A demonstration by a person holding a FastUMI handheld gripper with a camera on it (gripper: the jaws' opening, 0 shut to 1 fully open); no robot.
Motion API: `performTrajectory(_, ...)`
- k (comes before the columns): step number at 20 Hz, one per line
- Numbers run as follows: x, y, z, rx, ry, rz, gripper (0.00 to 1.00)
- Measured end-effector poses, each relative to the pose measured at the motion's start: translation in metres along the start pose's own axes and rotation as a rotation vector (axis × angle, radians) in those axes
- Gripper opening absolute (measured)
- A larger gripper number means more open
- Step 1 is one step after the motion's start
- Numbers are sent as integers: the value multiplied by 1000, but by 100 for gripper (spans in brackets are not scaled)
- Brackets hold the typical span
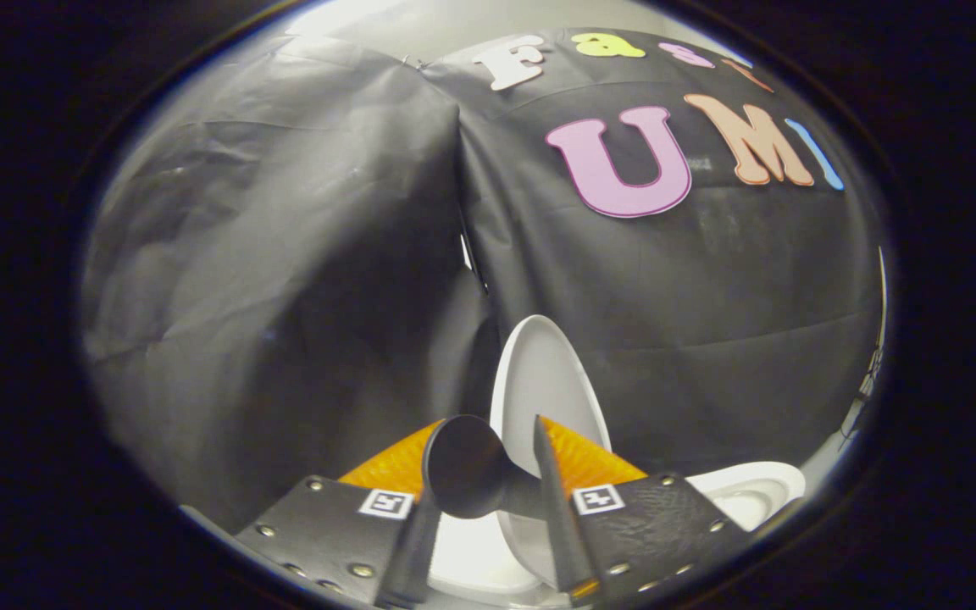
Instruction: Open the toilet lid.
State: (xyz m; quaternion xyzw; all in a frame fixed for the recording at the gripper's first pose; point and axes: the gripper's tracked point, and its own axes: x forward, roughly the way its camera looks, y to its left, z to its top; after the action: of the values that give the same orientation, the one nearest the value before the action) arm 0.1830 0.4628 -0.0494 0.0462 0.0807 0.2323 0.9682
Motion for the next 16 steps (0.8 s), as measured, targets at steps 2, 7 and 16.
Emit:
performTrajectory(2, -5, 0, 10, 11, -33, 14, 81)
performTrajectory(7, -27, 7, 71, 37, -198, 82, 99)
performTrajectory(16, -92, -119, 135, -68, -271, -176, 99)
